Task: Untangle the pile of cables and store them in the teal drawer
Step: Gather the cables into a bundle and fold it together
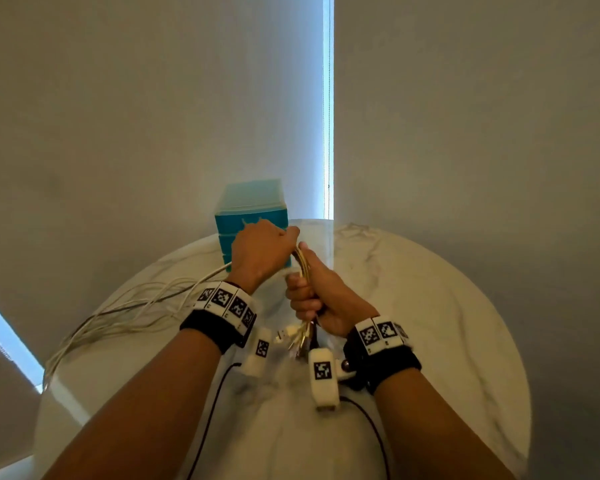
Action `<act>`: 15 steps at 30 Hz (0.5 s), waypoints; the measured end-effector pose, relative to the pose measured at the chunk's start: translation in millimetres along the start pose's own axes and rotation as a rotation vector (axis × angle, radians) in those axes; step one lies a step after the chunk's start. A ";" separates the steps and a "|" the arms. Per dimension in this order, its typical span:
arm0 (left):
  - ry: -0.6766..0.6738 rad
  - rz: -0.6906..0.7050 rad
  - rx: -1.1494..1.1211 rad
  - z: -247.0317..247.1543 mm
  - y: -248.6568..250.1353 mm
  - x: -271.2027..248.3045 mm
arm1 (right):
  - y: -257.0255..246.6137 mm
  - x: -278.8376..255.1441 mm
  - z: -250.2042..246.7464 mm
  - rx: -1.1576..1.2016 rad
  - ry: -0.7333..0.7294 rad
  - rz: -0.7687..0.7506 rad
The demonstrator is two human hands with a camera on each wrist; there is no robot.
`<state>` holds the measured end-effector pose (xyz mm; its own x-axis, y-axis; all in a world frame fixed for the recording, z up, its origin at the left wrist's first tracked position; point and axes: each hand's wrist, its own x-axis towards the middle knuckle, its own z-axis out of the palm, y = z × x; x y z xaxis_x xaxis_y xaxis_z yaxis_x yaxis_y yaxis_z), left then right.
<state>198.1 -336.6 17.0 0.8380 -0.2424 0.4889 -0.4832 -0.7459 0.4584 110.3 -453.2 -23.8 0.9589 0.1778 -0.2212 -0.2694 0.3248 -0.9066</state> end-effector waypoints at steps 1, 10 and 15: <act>0.002 -0.009 -0.015 -0.4 -3.3 4.5 | 6.0 4.3 3.3 0.025 -0.048 0.026; -0.032 -0.017 -0.090 14.3 -23.7 7.8 | 12.0 4.0 -5.1 -0.213 -0.049 0.023; -0.170 0.023 -0.308 15.9 -22.8 4.5 | 5.5 10.7 -15.4 0.026 0.029 -0.100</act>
<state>216.9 -330.5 -3.0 0.8439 -0.3762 0.3825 -0.5343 -0.5236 0.6636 120.4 -463.8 -36.7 0.9832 0.1163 -0.1408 -0.1741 0.3633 -0.9153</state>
